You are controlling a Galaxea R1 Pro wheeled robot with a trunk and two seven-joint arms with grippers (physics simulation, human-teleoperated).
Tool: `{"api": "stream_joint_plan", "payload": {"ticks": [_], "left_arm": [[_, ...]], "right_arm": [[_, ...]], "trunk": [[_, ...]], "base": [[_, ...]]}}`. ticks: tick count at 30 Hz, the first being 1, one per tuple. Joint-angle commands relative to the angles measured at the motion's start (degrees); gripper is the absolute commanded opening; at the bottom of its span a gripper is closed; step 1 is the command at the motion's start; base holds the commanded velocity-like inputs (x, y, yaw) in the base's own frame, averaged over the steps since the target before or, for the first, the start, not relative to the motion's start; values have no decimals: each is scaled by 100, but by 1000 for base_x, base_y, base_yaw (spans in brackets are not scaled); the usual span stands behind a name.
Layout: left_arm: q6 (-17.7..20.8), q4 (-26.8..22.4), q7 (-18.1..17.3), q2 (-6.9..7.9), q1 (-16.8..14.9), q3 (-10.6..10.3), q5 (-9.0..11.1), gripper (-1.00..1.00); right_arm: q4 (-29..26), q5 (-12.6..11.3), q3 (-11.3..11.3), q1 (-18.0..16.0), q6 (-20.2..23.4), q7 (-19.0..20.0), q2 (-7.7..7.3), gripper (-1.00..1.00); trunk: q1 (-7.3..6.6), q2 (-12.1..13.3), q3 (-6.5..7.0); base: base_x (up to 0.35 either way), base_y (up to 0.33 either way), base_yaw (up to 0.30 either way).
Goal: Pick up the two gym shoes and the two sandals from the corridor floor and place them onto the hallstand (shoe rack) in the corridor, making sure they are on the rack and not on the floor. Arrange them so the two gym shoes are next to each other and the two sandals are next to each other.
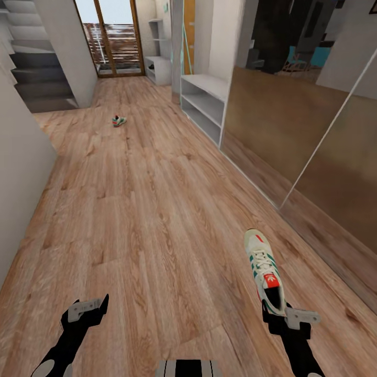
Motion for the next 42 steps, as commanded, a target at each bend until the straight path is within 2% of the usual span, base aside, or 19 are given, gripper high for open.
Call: {"api": "stream_joint_plan", "payload": {"ticks": [1, 13, 42], "left_arm": [[0, 0, 0, 0, 0, 0, 0, 100], [3, 0, 0, 8, -1, 0, 7, 100], [5, 1, 0, 0, -1, 0, 9, 100]], "right_arm": [[0, 0, 0, 0, -1, -3, 0, -100], [135, 11, 37, 1, -127, -3, 18, -100], [149, 37, 46, 2, -139, -3, 17, -100]], "trunk": [[0, 0, 0], [0, 0, 0], [0, 0, 0]], "base": [[320, 0, 0], [323, 27, 0], [325, 111, 0]]}}
